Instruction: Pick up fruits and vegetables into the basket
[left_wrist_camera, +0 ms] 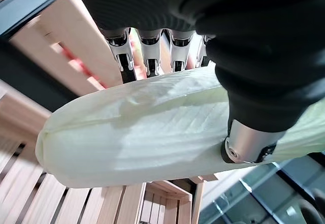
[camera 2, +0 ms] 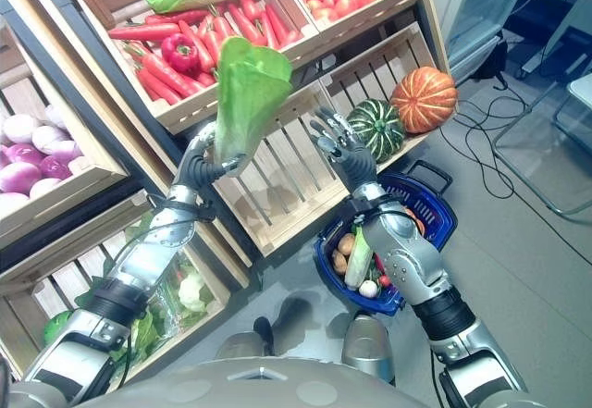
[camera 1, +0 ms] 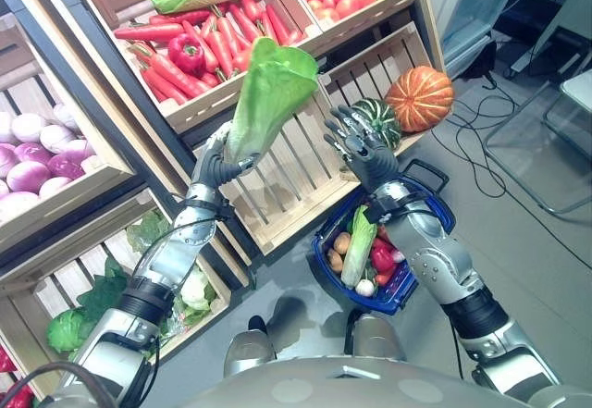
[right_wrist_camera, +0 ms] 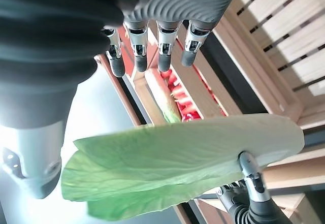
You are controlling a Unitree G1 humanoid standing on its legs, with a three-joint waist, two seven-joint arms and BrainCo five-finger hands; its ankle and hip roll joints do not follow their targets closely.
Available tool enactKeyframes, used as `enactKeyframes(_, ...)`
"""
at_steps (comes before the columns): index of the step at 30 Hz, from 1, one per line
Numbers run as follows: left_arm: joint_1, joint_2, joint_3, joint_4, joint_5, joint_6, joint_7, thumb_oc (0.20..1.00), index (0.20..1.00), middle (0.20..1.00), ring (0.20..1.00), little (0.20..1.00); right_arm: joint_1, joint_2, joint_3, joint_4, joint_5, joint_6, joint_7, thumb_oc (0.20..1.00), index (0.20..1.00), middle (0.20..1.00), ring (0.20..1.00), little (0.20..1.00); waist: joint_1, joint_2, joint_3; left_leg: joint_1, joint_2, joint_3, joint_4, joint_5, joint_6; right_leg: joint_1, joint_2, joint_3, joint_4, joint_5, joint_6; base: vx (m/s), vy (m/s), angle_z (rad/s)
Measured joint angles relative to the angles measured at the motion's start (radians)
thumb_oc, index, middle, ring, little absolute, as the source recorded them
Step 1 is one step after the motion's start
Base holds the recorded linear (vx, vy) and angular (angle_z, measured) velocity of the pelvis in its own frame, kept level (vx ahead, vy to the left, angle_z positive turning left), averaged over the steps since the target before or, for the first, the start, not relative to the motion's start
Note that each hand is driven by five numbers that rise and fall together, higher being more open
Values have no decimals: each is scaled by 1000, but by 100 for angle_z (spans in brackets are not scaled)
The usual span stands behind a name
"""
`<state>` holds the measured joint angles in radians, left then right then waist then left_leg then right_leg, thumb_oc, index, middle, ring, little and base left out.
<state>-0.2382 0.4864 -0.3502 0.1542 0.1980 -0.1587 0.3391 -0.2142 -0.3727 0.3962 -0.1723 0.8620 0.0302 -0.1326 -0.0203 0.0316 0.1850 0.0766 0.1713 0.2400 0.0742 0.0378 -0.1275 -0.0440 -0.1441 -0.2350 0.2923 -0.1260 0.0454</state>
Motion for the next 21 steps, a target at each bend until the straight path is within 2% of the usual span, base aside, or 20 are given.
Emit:
enactKeyframes(2, -1, 3, -19, -39, 43, 2, 0, 200, 200, 200, 200, 200, -11, 10, 20, 10, 24, 7, -41, 1000, 1000, 1000, 1000, 1000, 8, -14, -10, 0, 0, 0, -3, 0, 0, 0, 0, -1, -2, 0, 0, 0, 0, 0)
enactKeyframes(7, -16, 7, -69, -59, 116, 30, -2, 200, 200, 200, 200, 200, -21, 32, 22, 39, 33, 13, -108, 1000, 1000, 1000, 1000, 1000, 11, -19, -31, 8, -3, -1, -11, 2, 2, 14, 0, -7, -17, 5, 5, 4, 5, 1)
enactKeyframes(13, -49, 25, -100, -62, 159, 122, -16, 200, 200, 200, 200, 200, -32, 35, 50, 70, 43, 23, -210, 1000, 1000, 1000, 1000, 1000, 10, -20, -32, 17, -4, 1, -14, 2, 2, 23, -1, -7, -23, 6, 6, 1, 22, 0)
enactKeyframes(16, -63, 36, -133, -62, 174, 188, -29, 200, 200, 200, 200, 200, -34, 41, 53, 98, 38, 41, -267, 1000, 1000, 1000, 1000, 1000, 10, -20, -33, 17, -4, 1, -15, 2, 2, 24, -1, -7, -24, 6, 6, -1, 21, 0)
enactKeyframes(21, -78, 36, -166, -62, 212, 258, -47, 200, 200, 200, 200, 200, -38, 44, 63, 132, 17, 65, -301, 1000, 1000, 1000, 1000, 1000, 6, -20, -37, 24, -7, 2, -20, 1, 3, 31, -2, -6, -33, 10, 9, 0, 0, 0)
